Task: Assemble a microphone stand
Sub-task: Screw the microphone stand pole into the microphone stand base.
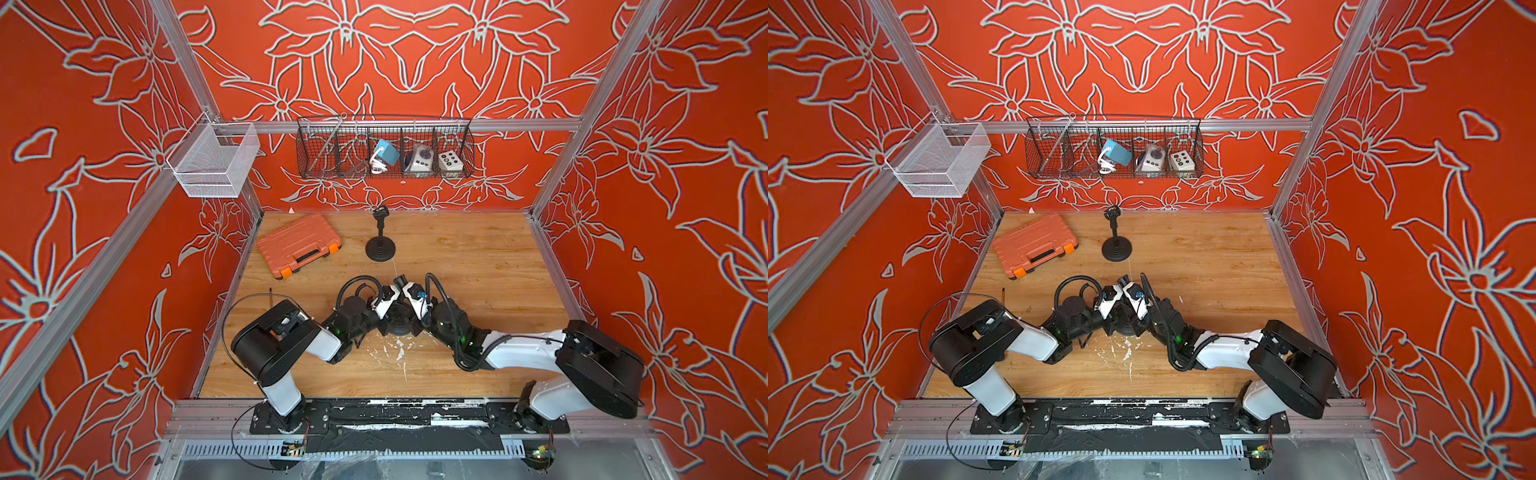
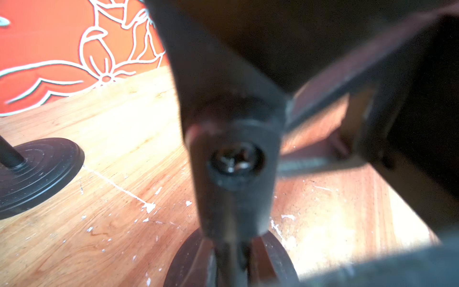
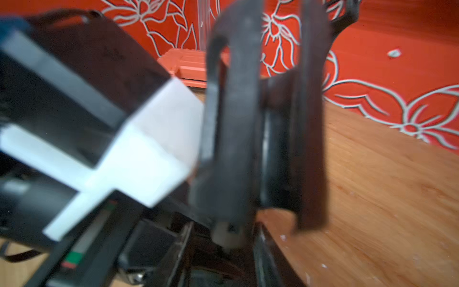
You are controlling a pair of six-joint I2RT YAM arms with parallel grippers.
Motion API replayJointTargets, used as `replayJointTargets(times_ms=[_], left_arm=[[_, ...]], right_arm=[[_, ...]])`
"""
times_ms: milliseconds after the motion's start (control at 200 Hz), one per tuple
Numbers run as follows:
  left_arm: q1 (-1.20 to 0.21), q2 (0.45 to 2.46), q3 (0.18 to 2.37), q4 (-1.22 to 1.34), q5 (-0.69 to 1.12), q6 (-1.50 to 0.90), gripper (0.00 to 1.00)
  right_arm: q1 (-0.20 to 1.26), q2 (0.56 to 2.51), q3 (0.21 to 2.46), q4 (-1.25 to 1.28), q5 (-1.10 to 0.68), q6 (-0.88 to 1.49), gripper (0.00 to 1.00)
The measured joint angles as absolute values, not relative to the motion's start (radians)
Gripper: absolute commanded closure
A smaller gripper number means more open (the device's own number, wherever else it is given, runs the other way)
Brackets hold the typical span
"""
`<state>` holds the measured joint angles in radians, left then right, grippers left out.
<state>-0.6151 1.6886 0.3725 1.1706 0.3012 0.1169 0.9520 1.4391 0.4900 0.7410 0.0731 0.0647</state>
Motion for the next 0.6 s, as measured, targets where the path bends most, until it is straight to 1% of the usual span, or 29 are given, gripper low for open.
replayJointTargets(times_ms=[135, 250, 360, 500, 601], left_arm=[[-0.62, 1.703, 0.355, 1.218, 0.301, 0.13, 1.0], [-0.629, 1.714, 0.344, 1.252, 0.296, 0.147, 1.0], [-0.636, 1.724, 0.34, 1.275, 0.29, 0.162, 1.0], [-0.637, 1.74, 0.338, 1.304, 0.29, 0.163, 1.0], [-0.638, 1.753, 0.338, 1.322, 0.289, 0.163, 1.0]], right_arm=[[0.888, 1.372, 0.465, 0.654, -0.034, 0.027, 0.54], [0.809, 1.314, 0.448, 0.593, -0.165, -0.012, 0.52], [0.736, 1.273, 0.45, 0.542, -0.291, -0.06, 0.48], [0.687, 1.271, 0.482, 0.481, -0.426, -0.123, 0.43], [0.674, 1.288, 0.518, 0.45, -0.498, -0.174, 0.42]])
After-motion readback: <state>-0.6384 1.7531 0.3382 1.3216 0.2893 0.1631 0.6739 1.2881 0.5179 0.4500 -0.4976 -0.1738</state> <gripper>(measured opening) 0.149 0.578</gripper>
